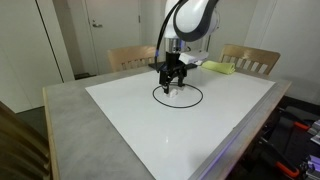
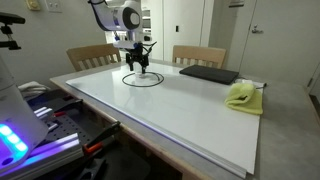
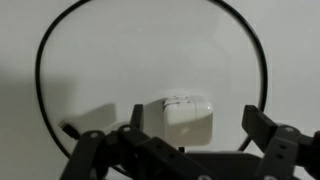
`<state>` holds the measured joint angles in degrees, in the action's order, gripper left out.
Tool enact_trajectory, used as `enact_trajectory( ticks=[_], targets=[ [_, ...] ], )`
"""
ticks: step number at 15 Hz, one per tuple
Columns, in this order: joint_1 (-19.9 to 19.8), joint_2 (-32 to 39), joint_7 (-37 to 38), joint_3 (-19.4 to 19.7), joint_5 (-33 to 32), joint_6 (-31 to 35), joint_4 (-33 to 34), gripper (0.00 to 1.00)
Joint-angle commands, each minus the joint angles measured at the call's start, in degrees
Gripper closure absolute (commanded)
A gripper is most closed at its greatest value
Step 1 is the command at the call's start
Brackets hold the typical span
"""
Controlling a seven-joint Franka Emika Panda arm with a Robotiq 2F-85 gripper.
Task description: Straighten the cable
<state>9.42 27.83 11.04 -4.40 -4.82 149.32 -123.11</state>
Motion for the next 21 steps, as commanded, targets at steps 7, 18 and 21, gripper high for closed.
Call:
enact_trajectory(
  ticks=[7, 18, 21],
  targets=[
    [0.96, 2.4, 0.82, 1.42, 1.39, 3.62, 0.32, 0.0],
    [-2.68, 4.15, -9.7, -1.91, 4.69, 5.12, 0.88, 0.0],
    [-3.0, 4.46, -11.05, -1.85, 4.57, 4.79, 1.26, 0.0]
  ],
)
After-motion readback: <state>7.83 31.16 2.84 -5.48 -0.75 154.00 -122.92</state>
